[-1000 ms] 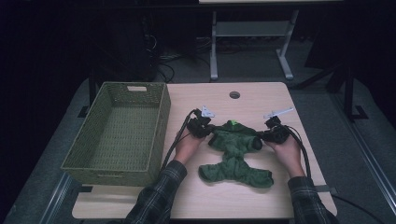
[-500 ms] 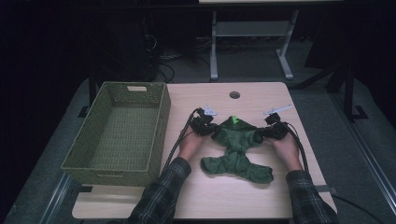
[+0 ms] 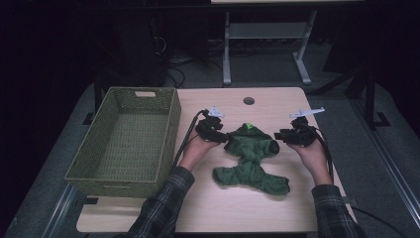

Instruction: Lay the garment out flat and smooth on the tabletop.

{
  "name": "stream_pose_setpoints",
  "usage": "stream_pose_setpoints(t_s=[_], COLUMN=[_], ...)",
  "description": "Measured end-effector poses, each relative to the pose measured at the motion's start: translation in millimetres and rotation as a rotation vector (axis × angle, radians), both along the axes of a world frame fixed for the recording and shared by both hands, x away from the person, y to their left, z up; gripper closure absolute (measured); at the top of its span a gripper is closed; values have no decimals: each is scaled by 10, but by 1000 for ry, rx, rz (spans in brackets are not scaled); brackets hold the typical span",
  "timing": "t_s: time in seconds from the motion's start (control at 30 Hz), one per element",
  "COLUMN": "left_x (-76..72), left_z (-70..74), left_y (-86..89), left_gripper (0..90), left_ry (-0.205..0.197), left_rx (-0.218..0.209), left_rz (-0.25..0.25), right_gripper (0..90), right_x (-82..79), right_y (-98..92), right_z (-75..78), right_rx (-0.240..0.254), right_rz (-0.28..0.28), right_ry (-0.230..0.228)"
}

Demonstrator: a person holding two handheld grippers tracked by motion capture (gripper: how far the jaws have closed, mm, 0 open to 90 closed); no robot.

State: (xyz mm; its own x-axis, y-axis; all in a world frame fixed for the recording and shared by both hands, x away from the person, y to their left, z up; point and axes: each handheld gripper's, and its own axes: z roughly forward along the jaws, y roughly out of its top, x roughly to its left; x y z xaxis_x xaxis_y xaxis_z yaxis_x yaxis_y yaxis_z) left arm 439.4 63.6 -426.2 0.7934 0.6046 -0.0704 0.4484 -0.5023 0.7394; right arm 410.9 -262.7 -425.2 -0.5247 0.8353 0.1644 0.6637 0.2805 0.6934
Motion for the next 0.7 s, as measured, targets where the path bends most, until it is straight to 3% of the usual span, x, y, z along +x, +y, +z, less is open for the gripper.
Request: stream_pose_setpoints(t_s=[0.23,0.37,0.47,0.63,0.7], left_x=[-257,-461,-628,-901,-1006], left_z=[80,91,69,45,29], left_y=[79,137,190,281,320], left_gripper=[176,154,147,146,146], left_ry=[12,8,-3,-53,-71], left_rx=[6,26,5,6,2], left_rz=[-23,-45,-45,-43,-42], right_gripper=[548,546,543,526,524], right_x=[-174,-298,-399,-533,-595], right_y=[54,116,159,276,320], right_z=[155,236,257,279,302], right_rx=[9,16,36,23,42], right_rz=[17,33,50,90,101], right_ry=[-4,-14,-42,-46,-57])
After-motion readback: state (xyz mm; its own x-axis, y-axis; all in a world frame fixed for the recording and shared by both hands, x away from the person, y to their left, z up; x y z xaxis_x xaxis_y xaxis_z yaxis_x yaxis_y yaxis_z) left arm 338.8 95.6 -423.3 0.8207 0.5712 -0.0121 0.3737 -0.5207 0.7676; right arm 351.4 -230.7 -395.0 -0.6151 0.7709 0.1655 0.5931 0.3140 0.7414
